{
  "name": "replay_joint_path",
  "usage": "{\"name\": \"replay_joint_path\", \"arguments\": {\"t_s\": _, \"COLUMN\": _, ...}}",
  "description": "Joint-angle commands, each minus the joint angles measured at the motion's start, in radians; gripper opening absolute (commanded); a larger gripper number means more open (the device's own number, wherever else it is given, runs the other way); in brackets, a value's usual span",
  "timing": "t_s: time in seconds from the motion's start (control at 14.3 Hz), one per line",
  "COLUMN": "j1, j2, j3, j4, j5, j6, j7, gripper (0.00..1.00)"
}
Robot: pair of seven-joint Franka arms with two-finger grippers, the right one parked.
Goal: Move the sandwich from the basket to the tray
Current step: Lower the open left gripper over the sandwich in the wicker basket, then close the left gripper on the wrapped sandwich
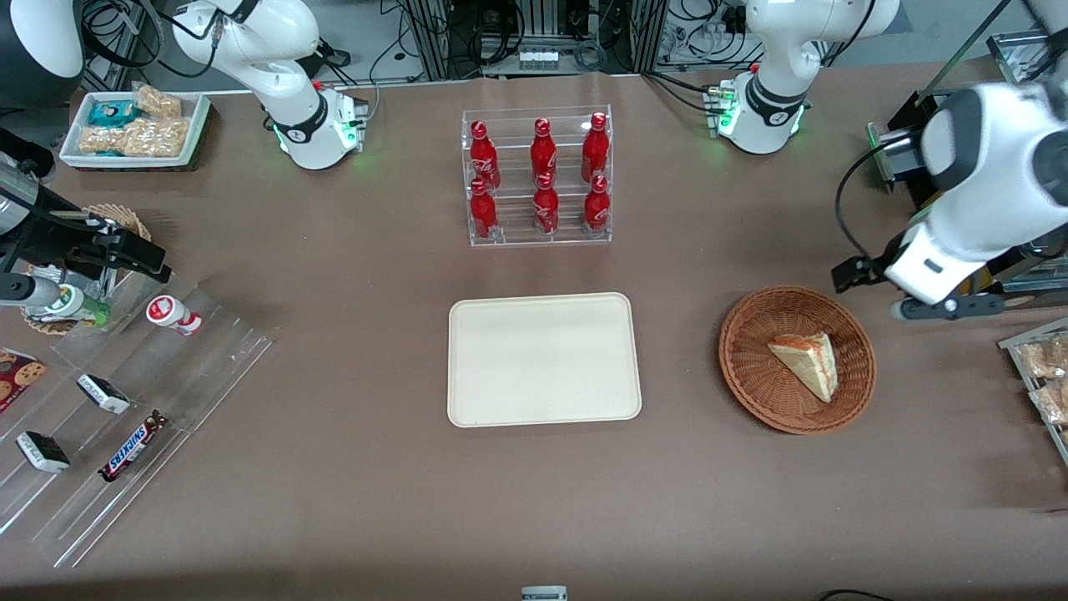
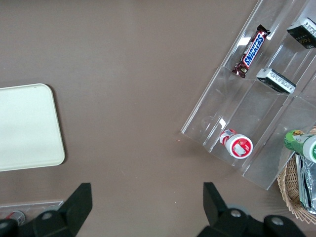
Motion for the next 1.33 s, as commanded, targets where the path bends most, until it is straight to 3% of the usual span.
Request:
{"name": "replay_joint_path", "arguments": {"t_s": 0.0, "j1": -0.004, "j2": 0.008, "j3": 0.0, "j4": -0.126, "j5": 0.019, "j6": 0.184, "j7": -0.075, "gripper": 1.0}}
{"name": "replay_joint_path", "arguments": {"t_s": 0.63, "j1": -0.004, "j2": 0.2, "j3": 0.0, "j4": -0.036, "j5": 0.017, "j6": 0.334, "j7": -0.773, "gripper": 1.0}}
{"name": "replay_joint_path", "arguments": {"t_s": 1.19, "j1": -0.001, "j2": 0.344, "j3": -0.002, "j4": 0.028, "j5": 0.002, "j6": 0.375, "j7": -0.816, "gripper": 1.0}}
{"name": "replay_joint_path", "arguments": {"t_s": 1.26, "j1": -0.001, "j2": 0.347, "j3": 0.0, "j4": 0.028, "j5": -0.004, "j6": 0.383, "j7": -0.818, "gripper": 0.92}}
